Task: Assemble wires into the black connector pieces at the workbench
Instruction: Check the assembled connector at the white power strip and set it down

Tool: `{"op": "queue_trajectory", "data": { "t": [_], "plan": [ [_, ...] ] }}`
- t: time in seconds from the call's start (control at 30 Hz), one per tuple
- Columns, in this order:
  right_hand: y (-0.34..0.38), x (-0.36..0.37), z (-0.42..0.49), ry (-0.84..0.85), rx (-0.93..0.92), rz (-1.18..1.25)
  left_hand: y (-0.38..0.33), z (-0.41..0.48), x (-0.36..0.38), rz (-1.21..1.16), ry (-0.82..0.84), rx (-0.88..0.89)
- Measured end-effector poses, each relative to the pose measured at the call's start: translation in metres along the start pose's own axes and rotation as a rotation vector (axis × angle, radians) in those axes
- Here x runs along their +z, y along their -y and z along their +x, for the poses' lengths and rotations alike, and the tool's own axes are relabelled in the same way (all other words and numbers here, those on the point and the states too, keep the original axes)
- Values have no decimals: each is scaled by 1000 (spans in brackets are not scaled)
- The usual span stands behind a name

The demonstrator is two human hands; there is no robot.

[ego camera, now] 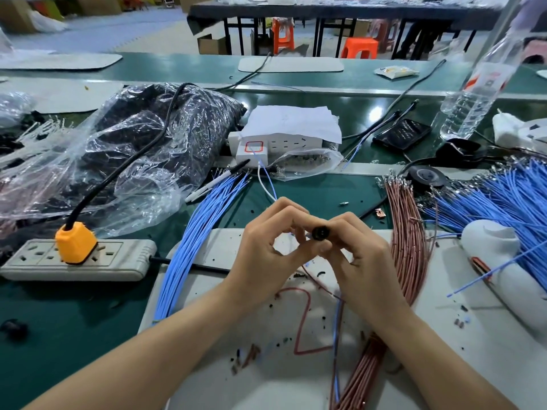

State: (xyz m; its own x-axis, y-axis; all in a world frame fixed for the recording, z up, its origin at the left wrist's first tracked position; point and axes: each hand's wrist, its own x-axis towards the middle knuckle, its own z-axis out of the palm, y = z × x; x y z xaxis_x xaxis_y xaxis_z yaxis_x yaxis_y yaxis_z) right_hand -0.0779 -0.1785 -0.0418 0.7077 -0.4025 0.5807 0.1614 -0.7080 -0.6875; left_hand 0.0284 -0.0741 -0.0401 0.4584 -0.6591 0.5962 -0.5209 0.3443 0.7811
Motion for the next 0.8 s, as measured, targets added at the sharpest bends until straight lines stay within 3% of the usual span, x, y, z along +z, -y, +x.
{"op": "queue_trajectory", "data": {
  "t": [0.2,0.4,0.8],
  "plan": [
    [-3,-1,0,66,-50,-103,3,-1,0,22,23,-29],
    [0,-2,2,63,-38,-108,1,1,1,-117,-28,-139],
    [4,-2,2,41,272,198,-2,6,-6,-215,-79,-246]
  ]
}}
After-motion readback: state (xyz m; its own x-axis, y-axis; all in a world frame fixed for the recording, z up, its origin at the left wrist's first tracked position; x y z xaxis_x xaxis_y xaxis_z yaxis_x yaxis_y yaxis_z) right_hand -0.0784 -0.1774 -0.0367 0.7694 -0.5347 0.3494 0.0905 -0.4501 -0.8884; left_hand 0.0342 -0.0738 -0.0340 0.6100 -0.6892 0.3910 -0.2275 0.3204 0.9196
